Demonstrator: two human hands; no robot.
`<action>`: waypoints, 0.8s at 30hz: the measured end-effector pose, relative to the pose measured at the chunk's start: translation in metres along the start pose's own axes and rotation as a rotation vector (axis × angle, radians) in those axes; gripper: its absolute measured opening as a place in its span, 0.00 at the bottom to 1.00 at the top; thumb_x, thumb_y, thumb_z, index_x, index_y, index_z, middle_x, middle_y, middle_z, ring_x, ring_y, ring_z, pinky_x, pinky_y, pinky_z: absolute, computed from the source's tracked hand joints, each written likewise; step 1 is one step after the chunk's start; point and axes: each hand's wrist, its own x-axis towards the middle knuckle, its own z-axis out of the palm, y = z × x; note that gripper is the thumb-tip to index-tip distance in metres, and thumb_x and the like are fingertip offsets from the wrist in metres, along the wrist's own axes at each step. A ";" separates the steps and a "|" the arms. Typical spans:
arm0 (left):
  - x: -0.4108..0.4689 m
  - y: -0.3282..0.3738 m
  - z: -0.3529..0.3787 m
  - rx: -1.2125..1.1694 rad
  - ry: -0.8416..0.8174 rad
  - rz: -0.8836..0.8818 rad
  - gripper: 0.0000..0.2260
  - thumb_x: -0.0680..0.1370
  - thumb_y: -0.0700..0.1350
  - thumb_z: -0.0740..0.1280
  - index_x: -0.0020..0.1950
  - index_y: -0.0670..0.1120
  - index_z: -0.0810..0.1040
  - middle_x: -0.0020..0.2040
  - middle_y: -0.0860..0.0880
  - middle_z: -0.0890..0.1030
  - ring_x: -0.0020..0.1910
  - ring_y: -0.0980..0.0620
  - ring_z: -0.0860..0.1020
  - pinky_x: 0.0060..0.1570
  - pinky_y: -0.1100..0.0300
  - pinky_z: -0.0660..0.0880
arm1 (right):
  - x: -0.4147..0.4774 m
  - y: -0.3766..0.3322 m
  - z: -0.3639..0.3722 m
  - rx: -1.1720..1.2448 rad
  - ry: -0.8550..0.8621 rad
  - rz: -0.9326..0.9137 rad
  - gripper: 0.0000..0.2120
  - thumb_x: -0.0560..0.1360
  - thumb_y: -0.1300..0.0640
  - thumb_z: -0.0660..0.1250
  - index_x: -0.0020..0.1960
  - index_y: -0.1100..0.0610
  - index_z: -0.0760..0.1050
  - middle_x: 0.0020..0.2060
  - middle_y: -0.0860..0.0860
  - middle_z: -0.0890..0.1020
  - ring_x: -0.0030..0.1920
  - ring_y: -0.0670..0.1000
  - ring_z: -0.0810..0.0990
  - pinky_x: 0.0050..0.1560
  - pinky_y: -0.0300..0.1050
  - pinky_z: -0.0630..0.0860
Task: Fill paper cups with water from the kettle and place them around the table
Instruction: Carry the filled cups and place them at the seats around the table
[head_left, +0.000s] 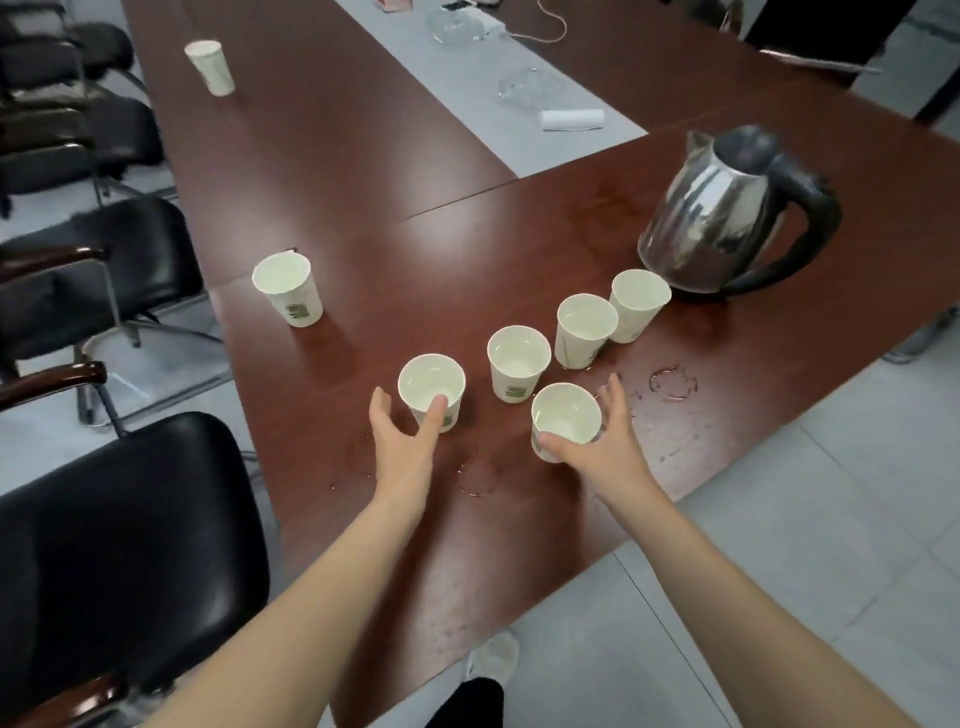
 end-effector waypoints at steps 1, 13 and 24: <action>0.007 -0.002 0.002 -0.003 -0.009 -0.013 0.39 0.75 0.51 0.70 0.78 0.48 0.50 0.77 0.51 0.58 0.74 0.57 0.57 0.73 0.58 0.55 | 0.006 0.002 0.000 -0.005 -0.012 -0.010 0.60 0.59 0.54 0.82 0.78 0.51 0.44 0.76 0.49 0.57 0.75 0.47 0.59 0.75 0.48 0.58; 0.034 -0.015 0.021 -0.082 -0.011 -0.009 0.49 0.58 0.52 0.79 0.73 0.52 0.57 0.67 0.49 0.72 0.65 0.51 0.72 0.67 0.50 0.68 | 0.026 0.025 -0.002 -0.050 -0.069 -0.098 0.47 0.61 0.61 0.81 0.72 0.49 0.59 0.64 0.43 0.69 0.64 0.44 0.68 0.63 0.38 0.64; 0.037 -0.020 0.036 -0.048 0.119 0.109 0.35 0.61 0.48 0.78 0.63 0.52 0.65 0.59 0.52 0.75 0.58 0.57 0.75 0.63 0.53 0.72 | 0.045 0.038 0.005 0.013 -0.039 -0.151 0.37 0.59 0.64 0.82 0.61 0.50 0.66 0.54 0.43 0.76 0.55 0.44 0.75 0.52 0.28 0.69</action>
